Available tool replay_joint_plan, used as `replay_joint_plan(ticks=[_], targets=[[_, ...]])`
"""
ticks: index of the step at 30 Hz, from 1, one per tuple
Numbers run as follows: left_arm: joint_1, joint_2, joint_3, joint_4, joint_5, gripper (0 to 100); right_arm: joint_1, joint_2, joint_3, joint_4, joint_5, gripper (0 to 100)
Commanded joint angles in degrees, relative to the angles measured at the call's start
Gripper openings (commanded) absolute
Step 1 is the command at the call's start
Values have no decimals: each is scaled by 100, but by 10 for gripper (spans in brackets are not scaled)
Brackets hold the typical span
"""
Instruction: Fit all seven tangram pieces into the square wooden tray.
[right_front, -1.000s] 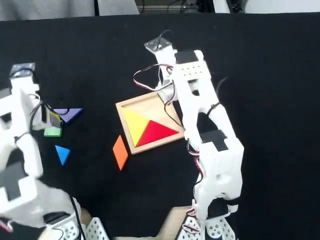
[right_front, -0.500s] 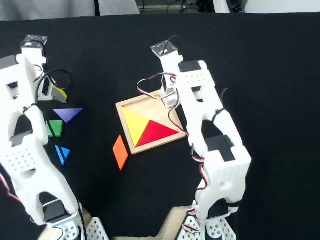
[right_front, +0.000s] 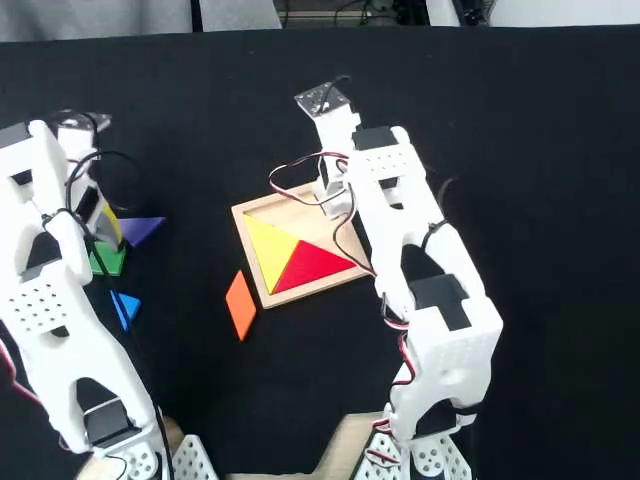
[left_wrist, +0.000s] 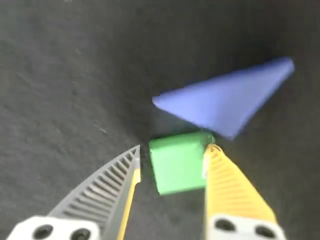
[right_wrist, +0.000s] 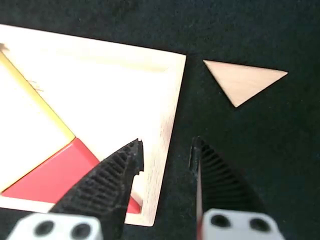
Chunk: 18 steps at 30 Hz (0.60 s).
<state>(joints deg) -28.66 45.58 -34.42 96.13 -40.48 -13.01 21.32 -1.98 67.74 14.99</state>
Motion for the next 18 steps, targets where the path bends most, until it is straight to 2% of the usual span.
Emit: replay_joint_plan(ticks=[1,5,8,11,15,18], targets=[[198,-26,-224,281,-185,195,-62,-409,-40,-79,-9,167],[215,-123,-374,123,-53,184,-53,-409,-40,-79,-9,167],[-48,-431,-1191,79,536,186,-44,-409,-40,-79,-9,167],[-163,-492,-1771,-352,1152,188,-53,-409,-40,-79,-9,167],[4,79,-1516,-1275,1178,185,-62,-400,-40,-79,-9,167],[75,563,-1481,-1459,1178,184,-53,-400,-40,-79,-9,167]])
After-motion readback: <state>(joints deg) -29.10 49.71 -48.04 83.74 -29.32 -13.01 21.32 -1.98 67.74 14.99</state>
